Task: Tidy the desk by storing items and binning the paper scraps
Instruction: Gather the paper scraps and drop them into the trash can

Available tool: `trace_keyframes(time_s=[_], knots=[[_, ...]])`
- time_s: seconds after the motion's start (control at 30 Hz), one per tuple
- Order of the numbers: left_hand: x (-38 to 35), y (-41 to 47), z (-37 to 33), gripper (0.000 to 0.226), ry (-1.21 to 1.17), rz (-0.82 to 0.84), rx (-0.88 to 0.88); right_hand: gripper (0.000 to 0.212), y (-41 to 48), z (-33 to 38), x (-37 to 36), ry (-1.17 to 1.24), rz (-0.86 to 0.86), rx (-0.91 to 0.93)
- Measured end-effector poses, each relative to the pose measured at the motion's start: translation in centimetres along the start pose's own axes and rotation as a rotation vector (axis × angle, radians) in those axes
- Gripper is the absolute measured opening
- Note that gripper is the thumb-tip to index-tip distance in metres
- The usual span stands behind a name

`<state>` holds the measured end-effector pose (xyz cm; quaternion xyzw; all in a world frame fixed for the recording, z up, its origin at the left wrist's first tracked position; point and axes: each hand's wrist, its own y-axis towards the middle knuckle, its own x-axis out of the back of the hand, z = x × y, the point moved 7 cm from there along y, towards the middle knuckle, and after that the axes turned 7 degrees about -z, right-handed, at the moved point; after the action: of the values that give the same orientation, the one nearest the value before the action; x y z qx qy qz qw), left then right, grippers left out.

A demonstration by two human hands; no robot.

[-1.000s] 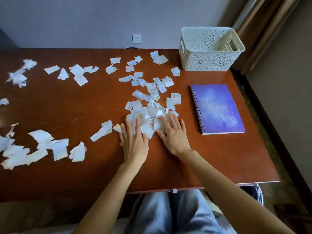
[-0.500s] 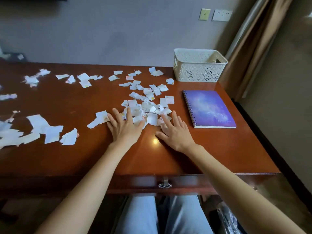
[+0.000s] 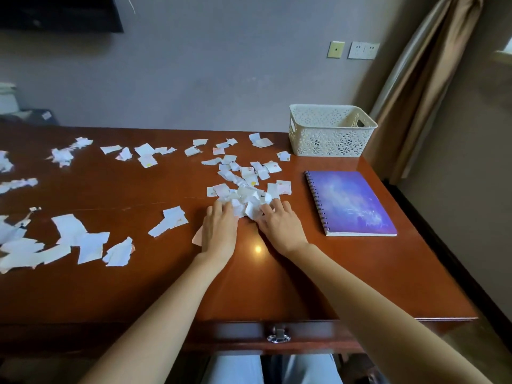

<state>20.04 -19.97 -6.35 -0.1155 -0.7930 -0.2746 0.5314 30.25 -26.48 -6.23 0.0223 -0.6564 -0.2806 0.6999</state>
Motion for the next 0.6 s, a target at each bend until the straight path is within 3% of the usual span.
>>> trace_keyframes(time_s=[0.17, 0.23, 0.33, 0.5, 0.6], knots=[[0.3, 0.8, -0.4, 0.038, -0.045, -0.008, 0.007, 0.01, 0.4, 0.1, 0.4, 0.041, -0.004, 0.002], [0.8, 1.1, -0.4, 0.039, -0.088, -0.009, 0.042, 0.021, 0.7, -0.7, 0.3, 0.086, -0.048, -0.023], [1.6, 1.9, -0.3, 0.036, -0.182, -0.022, 0.109, 0.02, 1.2, -2.1, 1.0, 0.171, -0.086, -0.132], [2.8, 2.5, 0.0, 0.031, -0.325, -0.054, 0.205, 0.038, 1.2, -2.5, 1.5, 0.17, 0.008, -0.186], [2.7, 2.5, 0.9, 0.04, -0.408, -0.039, 0.32, 0.064, 0.3, -1.7, 0.9, 0.08, 0.104, -0.143]])
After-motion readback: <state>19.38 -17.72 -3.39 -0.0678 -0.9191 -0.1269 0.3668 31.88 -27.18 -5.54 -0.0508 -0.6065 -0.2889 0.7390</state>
